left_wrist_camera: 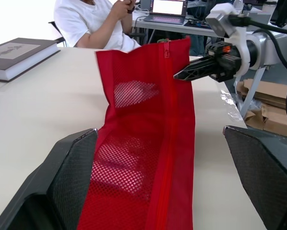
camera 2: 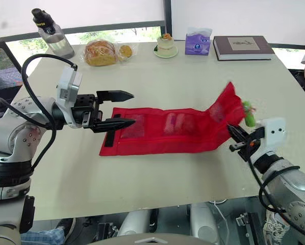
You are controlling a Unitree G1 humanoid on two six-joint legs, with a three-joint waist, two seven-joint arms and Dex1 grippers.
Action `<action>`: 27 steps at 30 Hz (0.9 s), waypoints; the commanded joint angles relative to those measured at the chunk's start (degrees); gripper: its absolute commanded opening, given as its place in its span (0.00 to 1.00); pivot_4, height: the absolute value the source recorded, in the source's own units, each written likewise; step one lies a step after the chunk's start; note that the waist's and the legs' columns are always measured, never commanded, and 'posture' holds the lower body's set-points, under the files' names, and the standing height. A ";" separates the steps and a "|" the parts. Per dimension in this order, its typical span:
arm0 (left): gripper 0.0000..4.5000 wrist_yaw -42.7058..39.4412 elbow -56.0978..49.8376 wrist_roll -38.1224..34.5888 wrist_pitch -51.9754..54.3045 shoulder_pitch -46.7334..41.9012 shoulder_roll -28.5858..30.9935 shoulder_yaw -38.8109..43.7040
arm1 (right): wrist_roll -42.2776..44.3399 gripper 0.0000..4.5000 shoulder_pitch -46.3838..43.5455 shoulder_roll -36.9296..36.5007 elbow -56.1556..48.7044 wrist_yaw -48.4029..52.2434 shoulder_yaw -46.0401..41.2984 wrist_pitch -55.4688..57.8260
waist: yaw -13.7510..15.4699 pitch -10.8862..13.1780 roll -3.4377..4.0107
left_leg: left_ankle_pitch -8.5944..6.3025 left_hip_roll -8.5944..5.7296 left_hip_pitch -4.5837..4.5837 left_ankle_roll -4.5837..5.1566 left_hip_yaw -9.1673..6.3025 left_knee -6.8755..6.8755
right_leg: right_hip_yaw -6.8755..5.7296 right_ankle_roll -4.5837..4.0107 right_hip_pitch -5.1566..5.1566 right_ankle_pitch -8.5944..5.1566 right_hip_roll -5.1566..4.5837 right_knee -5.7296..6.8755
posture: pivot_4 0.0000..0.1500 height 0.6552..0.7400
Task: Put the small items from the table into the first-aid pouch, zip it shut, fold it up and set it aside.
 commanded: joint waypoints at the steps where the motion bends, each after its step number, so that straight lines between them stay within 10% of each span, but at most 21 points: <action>1: 1.00 -0.52 0.77 0.59 -1.59 -0.52 0.98 1.69 | -7.78 0.02 -5.33 -4.28 -3.03 4.12 7.63 -1.33 | 0.07 0.00 0.00 | 0.00 0.00 -0.01 0.00 0.02 0.01 | 0.02 -0.04 0.00 -0.02 0.00 0.00 | 1.00 1.00; 12: 1.00 -0.60 1.52 0.76 -1.84 -0.50 1.13 1.98 | -45.52 0.02 -30.29 -9.78 15.05 24.85 44.76 -16.35 | -0.09 0.07 -0.14 | 0.00 -0.05 -0.16 -0.01 0.07 0.18 | 0.03 0.06 -0.09 0.04 -0.06 -0.03 | 1.00 1.00; 27: 1.00 0.96 0.32 0.25 -1.61 1.48 0.82 2.64 | -60.67 0.02 -35.74 -5.19 27.26 35.20 45.82 -30.14 | 0.15 0.06 -0.15 | 0.00 -0.04 -0.21 -0.01 -0.03 0.40 | -0.07 -0.04 -0.08 0.23 -0.05 0.13 | 1.00 1.00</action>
